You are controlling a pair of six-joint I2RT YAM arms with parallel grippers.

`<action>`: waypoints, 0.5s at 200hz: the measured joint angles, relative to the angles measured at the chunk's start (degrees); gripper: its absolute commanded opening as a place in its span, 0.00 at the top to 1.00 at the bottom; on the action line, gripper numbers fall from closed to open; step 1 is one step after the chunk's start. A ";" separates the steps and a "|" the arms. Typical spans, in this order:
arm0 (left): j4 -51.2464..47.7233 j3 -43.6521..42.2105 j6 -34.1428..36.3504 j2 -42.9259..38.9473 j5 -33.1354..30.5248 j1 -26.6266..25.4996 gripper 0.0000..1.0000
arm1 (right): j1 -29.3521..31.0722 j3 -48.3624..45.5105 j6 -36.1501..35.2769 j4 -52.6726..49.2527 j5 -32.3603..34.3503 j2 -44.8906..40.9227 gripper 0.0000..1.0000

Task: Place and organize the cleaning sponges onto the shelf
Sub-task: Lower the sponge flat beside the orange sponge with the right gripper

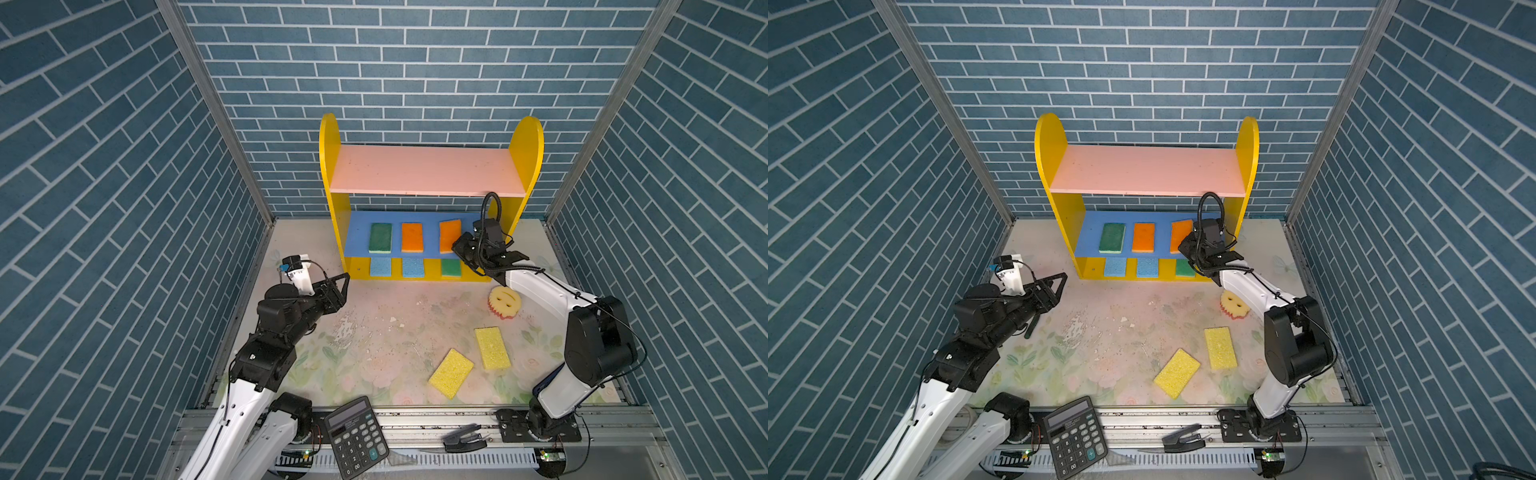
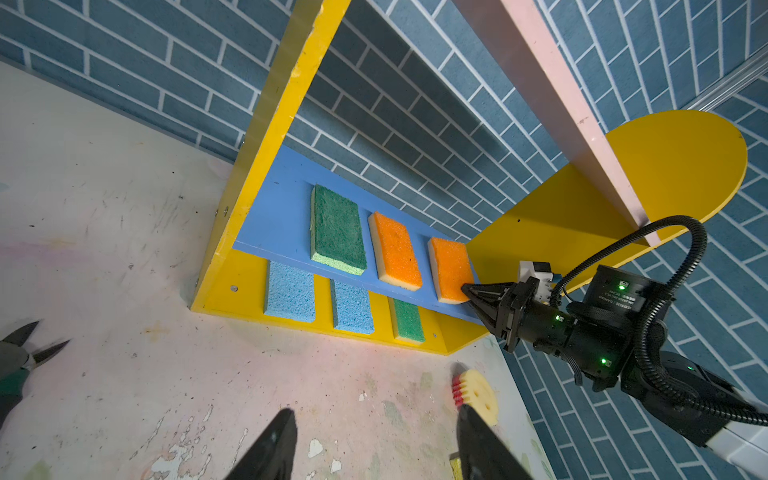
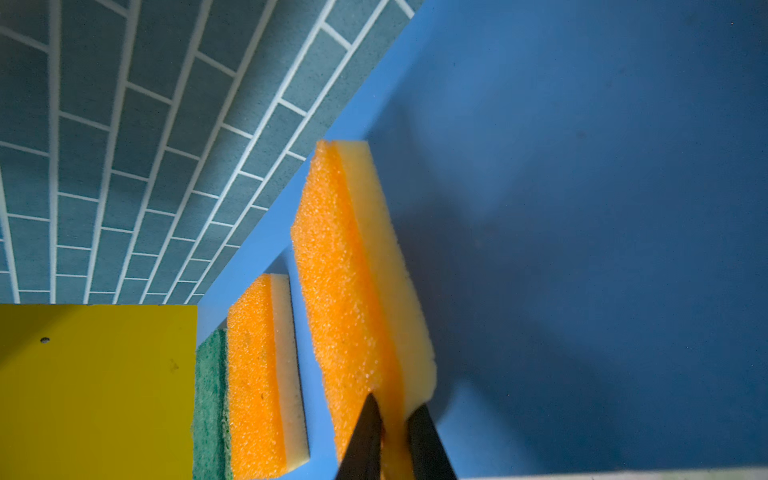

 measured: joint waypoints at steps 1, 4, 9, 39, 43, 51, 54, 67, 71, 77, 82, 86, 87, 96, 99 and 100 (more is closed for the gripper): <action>0.02 0.00 -0.02 0.07 0.02 0.00 0.38 | 0.00 0.00 -0.02 -0.02 0.00 0.00 0.83; 0.09 0.00 -0.02 0.13 0.11 0.00 0.38 | 0.00 0.00 0.00 -0.02 0.02 0.00 0.83; 0.11 0.00 -0.04 0.35 0.15 0.00 0.38 | 0.00 0.00 0.00 -0.07 0.02 0.00 0.83; 0.13 0.00 -0.13 0.42 0.20 0.00 0.38 | 0.00 0.00 0.00 -0.28 0.22 0.00 0.82; 0.11 0.00 -0.15 0.42 0.20 0.00 0.37 | 0.00 0.00 0.00 -0.31 0.24 0.00 0.81; 0.11 0.00 -0.15 0.39 0.20 0.00 0.38 | 0.00 0.00 0.00 -0.37 0.33 0.00 0.80; 0.13 0.00 -0.15 0.39 0.20 0.00 0.38 | 0.00 0.00 -0.02 -0.37 0.39 0.00 0.80; 0.11 0.00 -0.15 0.37 0.20 0.00 0.38 | 0.00 0.00 -0.04 -0.42 0.57 0.00 0.78; 0.11 0.00 -0.17 0.35 0.20 0.00 0.37 | 0.00 0.00 -0.02 -0.44 0.61 0.00 0.77; 0.11 0.00 -0.17 0.35 0.20 0.00 0.38 | 0.00 0.00 -0.04 -0.46 0.63 0.00 0.76; 0.11 0.00 -0.17 0.33 0.20 0.00 0.38 | 0.00 0.00 -0.04 -0.48 0.66 0.00 0.75; 0.11 0.00 -0.17 0.31 0.20 0.00 0.38 | 0.00 0.00 -0.04 -0.52 0.68 0.00 0.75; 0.11 0.00 -0.17 0.31 0.20 0.00 0.38 | 0.00 0.00 -0.07 -0.55 0.70 0.00 0.75; 0.11 0.00 -0.17 0.31 0.20 0.00 0.38 | 0.00 0.00 -0.15 -0.63 0.70 0.00 0.73; 0.11 0.00 -0.20 0.31 0.17 0.00 0.38 | 0.00 0.00 -0.20 -0.70 0.74 0.00 0.72; 0.11 0.00 -0.20 0.31 0.17 0.00 0.38 | 0.00 0.00 -0.20 -0.72 0.74 0.00 0.72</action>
